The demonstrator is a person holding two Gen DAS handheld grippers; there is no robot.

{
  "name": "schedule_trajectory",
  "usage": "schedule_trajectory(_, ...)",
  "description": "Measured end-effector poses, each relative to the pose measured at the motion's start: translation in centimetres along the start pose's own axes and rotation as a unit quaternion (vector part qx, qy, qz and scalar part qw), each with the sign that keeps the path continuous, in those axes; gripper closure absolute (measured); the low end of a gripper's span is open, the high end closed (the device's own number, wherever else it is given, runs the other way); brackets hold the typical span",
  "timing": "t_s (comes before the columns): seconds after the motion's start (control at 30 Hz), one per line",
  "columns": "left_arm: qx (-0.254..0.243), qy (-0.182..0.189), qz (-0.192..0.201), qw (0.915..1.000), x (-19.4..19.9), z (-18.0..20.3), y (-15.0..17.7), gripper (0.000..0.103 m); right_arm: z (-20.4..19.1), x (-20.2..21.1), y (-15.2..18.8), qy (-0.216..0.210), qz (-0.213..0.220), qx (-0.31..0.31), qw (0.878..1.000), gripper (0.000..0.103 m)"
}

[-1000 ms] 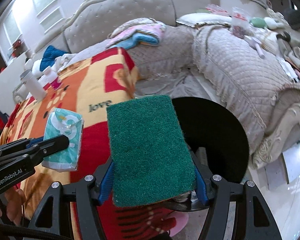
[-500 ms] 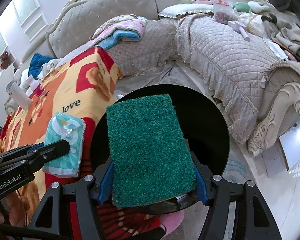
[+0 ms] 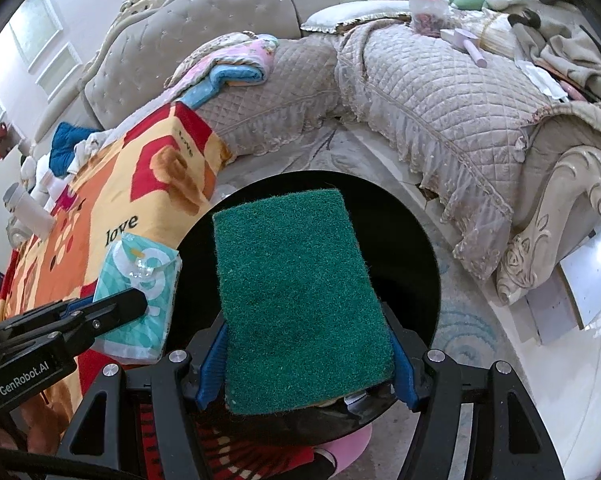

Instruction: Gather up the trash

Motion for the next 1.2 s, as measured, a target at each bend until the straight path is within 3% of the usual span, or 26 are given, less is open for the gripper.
schedule_trajectory(0.17,-0.002,0.006,0.002,1.0,-0.2,0.1,0.0,0.084,0.5,-0.3,-0.2,-0.002,-0.005,-0.016,1.0,0.031)
schedule_trajectory(0.2,-0.002,0.012,0.003,0.9999,-0.3,0.1,0.1,0.078,0.6,-0.3,-0.3,-0.004,-0.005,-0.02,1.0,0.029)
schedule_trajectory(0.3,-0.001,0.041,0.017,0.999,0.3,0.3,0.2,0.045,0.9,-0.2,-0.2,-0.011,-0.005,-0.03,0.999,0.029)
schedule_trajectory(0.47,0.0,0.031,0.027,0.9991,1.0,0.4,0.2,0.044,0.5,0.3,0.5,-0.009,-0.001,-0.028,1.0,0.028)
schedule_trajectory(0.67,0.011,-0.022,0.049,0.9985,2.3,-0.5,1.0,0.044,-0.5,2.2,1.4,0.014,0.034,-0.015,0.999,0.028)
schedule_trajectory(0.77,0.004,-0.055,0.058,0.9968,3.0,-0.8,1.7,0.044,-1.6,3.5,2.0,0.03,0.056,-0.004,0.998,0.028)
schedule_trajectory(1.2,-0.002,-0.108,0.124,0.9864,8.7,-1.2,5.1,0.044,-4.7,7.8,4.2,0.066,0.117,0.017,0.991,0.028)
Point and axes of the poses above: each gripper's, at about its wrist camera, not at the fingertips, and x roughly against the way its jaws point, z to its right, y to its underside, the point moved 6 cm from there along -x, roughly the way its jaws point, and after that the axes turned 13 degrees about -z, right-handed, at the moved point
